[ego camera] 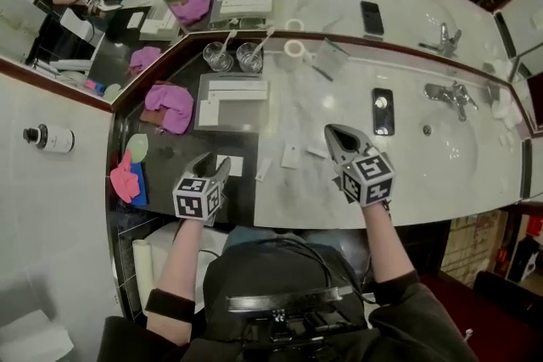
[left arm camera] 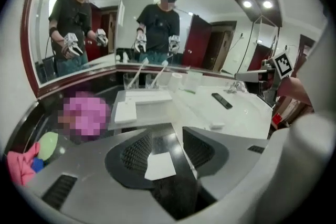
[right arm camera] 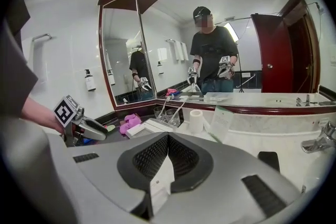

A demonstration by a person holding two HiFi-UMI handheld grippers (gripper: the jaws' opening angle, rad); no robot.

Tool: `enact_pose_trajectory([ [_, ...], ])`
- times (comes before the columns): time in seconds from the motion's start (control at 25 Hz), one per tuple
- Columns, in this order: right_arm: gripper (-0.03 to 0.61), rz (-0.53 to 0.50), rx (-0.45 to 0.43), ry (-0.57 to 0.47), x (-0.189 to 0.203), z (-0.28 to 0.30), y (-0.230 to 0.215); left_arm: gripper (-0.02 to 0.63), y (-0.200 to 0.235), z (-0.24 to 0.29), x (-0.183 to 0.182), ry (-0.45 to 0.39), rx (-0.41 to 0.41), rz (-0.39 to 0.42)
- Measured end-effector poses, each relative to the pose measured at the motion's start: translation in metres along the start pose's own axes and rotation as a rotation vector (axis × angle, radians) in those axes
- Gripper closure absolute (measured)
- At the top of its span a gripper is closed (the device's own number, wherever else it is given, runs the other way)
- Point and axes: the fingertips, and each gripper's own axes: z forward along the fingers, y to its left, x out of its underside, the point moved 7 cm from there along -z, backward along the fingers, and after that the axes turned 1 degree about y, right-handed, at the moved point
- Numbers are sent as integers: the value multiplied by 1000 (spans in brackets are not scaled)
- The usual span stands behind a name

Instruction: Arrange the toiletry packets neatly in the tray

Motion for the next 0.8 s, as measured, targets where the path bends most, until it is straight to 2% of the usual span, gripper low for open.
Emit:
enact_pose_trajectory([
  [0.04, 565, -10, -7, 14, 3, 4, 2, 399, 1, 10, 11, 51, 6, -7],
  [0.2, 565, -30, -45, 64, 12, 20, 9, 306, 6, 44, 43, 219, 5, -40],
  [0.4, 565, -72, -72, 109, 16, 35, 16, 183, 16, 71, 56, 346, -55, -108],
  [0.64, 565, -99, -89, 123, 18, 40, 16, 170, 22, 85, 60, 399, -142, -108],
  [0.8, 565, -100, -88, 131, 19, 36, 13, 170, 20, 90, 71, 430, -139, -134],
])
